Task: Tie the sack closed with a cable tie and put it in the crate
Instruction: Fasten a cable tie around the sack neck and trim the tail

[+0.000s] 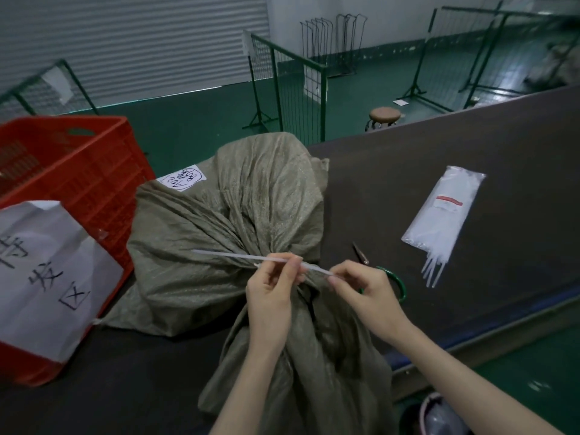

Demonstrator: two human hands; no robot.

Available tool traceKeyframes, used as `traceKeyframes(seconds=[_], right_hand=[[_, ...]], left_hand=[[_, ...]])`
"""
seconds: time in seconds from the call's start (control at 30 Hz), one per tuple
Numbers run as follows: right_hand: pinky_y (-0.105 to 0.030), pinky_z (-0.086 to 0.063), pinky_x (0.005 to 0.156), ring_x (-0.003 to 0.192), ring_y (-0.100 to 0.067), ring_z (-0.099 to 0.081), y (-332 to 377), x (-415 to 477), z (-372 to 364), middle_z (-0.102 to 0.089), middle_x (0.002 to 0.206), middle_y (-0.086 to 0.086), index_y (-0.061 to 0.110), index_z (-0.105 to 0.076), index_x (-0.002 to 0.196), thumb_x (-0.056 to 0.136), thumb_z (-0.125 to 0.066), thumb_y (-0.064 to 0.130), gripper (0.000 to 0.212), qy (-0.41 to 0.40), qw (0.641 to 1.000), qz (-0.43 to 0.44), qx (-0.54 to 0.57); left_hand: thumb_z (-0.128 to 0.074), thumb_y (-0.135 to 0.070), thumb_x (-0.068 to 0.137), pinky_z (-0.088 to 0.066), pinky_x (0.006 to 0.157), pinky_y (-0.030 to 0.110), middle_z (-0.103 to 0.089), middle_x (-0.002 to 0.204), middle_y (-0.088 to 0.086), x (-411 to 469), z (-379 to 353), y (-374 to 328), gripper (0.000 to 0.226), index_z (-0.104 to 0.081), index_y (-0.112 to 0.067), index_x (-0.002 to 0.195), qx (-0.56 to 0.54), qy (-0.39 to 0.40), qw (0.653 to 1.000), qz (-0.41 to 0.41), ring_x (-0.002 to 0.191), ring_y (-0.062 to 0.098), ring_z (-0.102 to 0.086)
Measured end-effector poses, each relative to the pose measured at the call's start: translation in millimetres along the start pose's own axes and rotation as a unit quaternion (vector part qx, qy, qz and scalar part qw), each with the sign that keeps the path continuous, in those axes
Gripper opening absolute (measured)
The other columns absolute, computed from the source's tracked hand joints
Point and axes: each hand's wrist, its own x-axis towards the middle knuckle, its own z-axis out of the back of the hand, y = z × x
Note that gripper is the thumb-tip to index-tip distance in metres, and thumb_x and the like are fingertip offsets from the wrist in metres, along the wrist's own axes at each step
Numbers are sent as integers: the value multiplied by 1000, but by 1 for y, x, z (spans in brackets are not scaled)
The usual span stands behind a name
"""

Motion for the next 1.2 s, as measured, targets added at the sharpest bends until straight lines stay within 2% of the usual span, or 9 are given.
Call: traceKeyframes(seconds=[0.17, 0.27, 0.4, 0.53, 0.7, 0.8, 1.0, 1.1, 1.2], right_hand=[[-21, -45, 55, 54, -9, -53, -16, -22, 17, -61, 57, -1, 16, -70, 79, 93, -53, 1, 27, -63, 990, -85, 93], [-18, -44, 50, 50, -9, -53, -27, -41, 38, -63, 56, -4, 12, -69, 81, 93, -50, -4, 28, -153, 970, -132, 139], [-19, -44, 48, 48, -11, -51, -42, -73, 72, -68, 58, -6, 8, -62, 89, 94, -48, -3, 18, -276, 932, -174, 160], [-19, -44, 46, 44, -11, -51, -60, -113, 104, -70, 61, -8, 10, -50, 84, 96, -46, -1, 17, -378, 889, -213, 148], [-18, -43, 42, 40, -8, -50, -79, -167, 131, -68, 55, -3, 13, -43, 82, 99, -41, 2, 20, -487, 820, -274, 126], [-18, -43, 40, 37, -7, -50, -92, -197, 138, -63, 59, -12, 14, -41, 82, 100, -38, 3, 22, -523, 779, -330, 105], [-18, -34, 34, 32, -6, -43, -132, -252, 147, -56, 62, -18, 17, -41, 83, 99, -39, 5, 20, -559, 703, -437, 51], [-28, -37, 43, 43, -18, -47, -152, -262, 144, -59, 61, -15, 19, -43, 80, 99, -41, 7, 22, -553, 678, -483, 29], [-30, -38, 49, 51, -23, -50, -168, -272, 141, -62, 66, -16, 11, -50, 86, 95, -44, 6, 12, -544, 638, -545, -8]], left_hand=[[-57, -14, 93, -50, 77, 18, -73, 83, -1, -7, -15, 16, 13, -69, -12, 88, 94, 47, 994, -14, 82, 7, -68], [-56, -30, 92, -51, 83, 25, -72, 96, -6, -17, -28, 30, 18, -69, -20, 98, 172, 104, 979, -24, 94, 6, -66], [-58, -16, 93, -50, 81, 19, -68, 99, -8, -33, -53, 47, 15, -68, -18, 104, 244, 204, 946, -62, 94, 1, -63], [-57, -18, 92, -50, 81, 22, -67, 99, -7, -43, -76, 71, 15, -66, -18, 104, 287, 295, 907, -87, 92, 1, -62], [-56, -16, 94, -51, 84, 25, -67, 101, -10, -59, -95, 100, 16, -66, -21, 106, 310, 378, 871, -41, 96, 1, -62], [-55, -15, 94, -52, 82, 25, -68, 100, -7, -67, -105, 112, 16, -66, -19, 105, 313, 412, 855, -15, 94, 2, -62], [-56, -14, 94, -44, 73, 8, -68, 95, -6, -81, -134, 125, 14, -66, -21, 102, 307, 462, 831, 28, 86, -1, -62], [-57, -14, 93, -47, 74, 12, -70, 94, -5, -81, -143, 128, 13, -66, -19, 101, 299, 463, 834, 41, 85, 2, -64], [-58, -14, 93, -49, 76, 15, -71, 95, -7, -80, -150, 130, 14, -67, -20, 101, 297, 461, 835, 49, 88, 0, -64]])
